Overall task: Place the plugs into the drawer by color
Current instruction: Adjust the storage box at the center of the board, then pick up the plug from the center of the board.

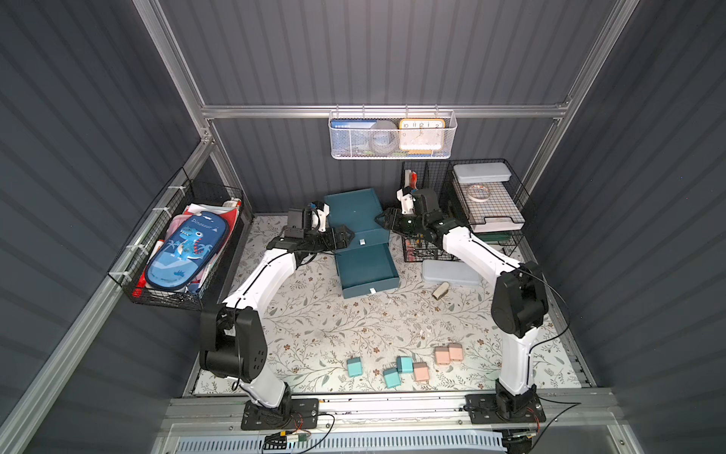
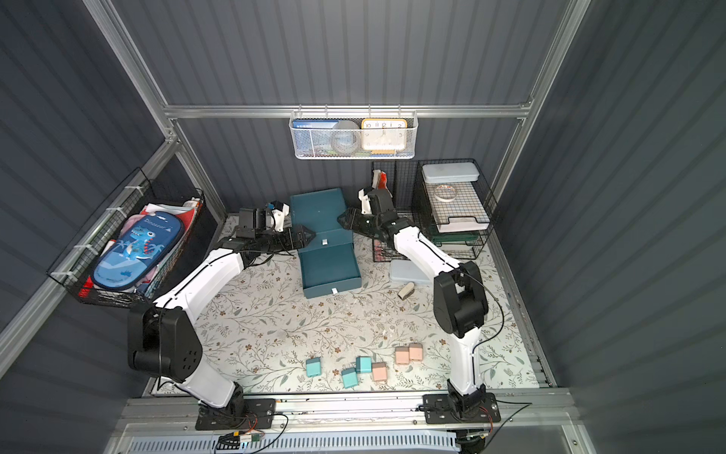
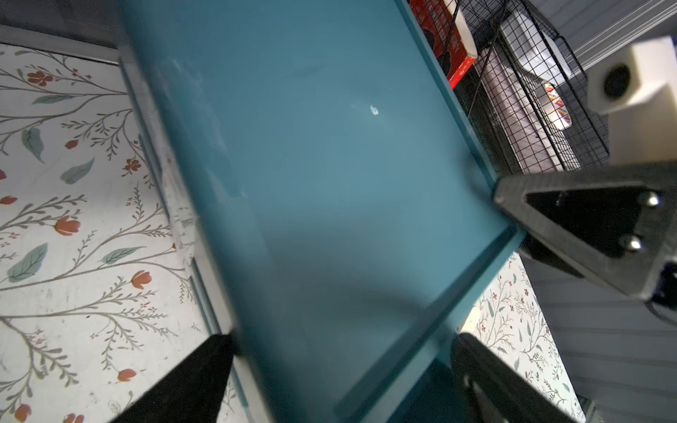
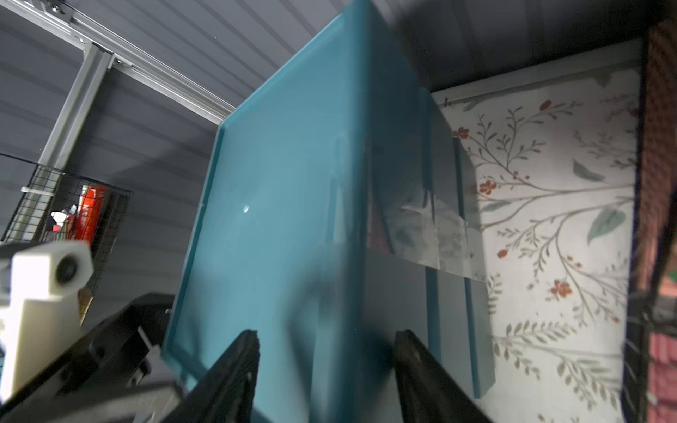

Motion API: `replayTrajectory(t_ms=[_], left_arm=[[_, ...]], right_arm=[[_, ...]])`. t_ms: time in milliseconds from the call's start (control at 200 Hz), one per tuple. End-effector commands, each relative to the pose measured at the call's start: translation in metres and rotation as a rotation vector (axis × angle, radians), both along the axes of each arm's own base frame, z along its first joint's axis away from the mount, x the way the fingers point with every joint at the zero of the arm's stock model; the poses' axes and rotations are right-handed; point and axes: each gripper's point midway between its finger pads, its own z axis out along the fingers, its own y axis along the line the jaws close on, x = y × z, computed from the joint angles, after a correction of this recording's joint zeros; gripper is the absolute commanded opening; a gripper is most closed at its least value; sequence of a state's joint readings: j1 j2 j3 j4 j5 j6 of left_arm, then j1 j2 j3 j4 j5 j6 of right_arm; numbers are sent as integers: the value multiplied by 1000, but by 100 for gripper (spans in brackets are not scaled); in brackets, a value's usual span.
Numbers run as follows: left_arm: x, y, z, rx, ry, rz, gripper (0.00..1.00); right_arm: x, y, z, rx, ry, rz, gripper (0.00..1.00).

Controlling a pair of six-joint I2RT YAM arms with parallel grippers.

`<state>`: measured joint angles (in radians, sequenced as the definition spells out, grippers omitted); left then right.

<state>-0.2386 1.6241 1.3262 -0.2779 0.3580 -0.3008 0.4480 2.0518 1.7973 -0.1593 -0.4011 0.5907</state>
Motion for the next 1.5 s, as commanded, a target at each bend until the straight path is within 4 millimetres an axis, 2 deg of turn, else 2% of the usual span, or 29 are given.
replayTrajectory(t_ms=[0, 125, 245, 345, 435, 555, 625, 736, 766, 816, 826, 841, 956, 1076, 1191, 1301, 1496], left_arm=[[-20, -21, 12, -48, -3, -81, 97], [-19, -21, 12, -46, -7, -74, 97], [-20, -21, 8, -35, 5, -78, 97], [-15, -16, 17, -13, -14, -54, 97], [-7, -6, 28, 10, -38, 17, 98], [4, 10, 40, 42, -71, 107, 98], [11, 16, 39, 49, -73, 142, 99], [21, 18, 15, 70, -30, 153, 99], [24, 18, 5, 76, -11, 150, 99], [27, 16, -8, 82, 16, 143, 99], [31, 15, 2, 76, -7, 142, 99], [34, 14, 2, 75, -8, 141, 99], [37, 11, -15, 90, 25, 119, 99], [36, 9, -19, 87, 33, 109, 98], [36, 11, -16, 98, 27, 115, 98], [36, 13, -13, 104, 18, 122, 99], [37, 14, -21, 118, 23, 115, 98]], right_arm=[[-9, 35, 2, 34, 11, 127, 61], [3, 48, 6, 43, 3, 145, 61], [8, 46, 8, 19, -9, 145, 61], [11, 28, 17, -20, -32, 116, 62], [10, 4, 38, -74, -82, 76, 63], [-3, -28, 64, -181, -155, 19, 64], [-18, -43, 75, -223, -185, -2, 64], [-54, -57, 71, -259, -178, 6, 64], [-63, -65, 64, -296, -173, -13, 64], [-85, -65, 55, -326, -167, 12, 64], [-89, -65, 53, -331, -167, 17, 64], [-99, -66, 44, -353, -141, 31, 63], [-165, -58, 8, -459, -127, 96, 63], [-228, -40, -26, -513, -105, 136, 62], [-273, -17, -49, -536, -65, 149, 62], [-313, 13, -75, -558, -19, 219, 64], [-383, 62, -119, -665, -104, 491, 72]])
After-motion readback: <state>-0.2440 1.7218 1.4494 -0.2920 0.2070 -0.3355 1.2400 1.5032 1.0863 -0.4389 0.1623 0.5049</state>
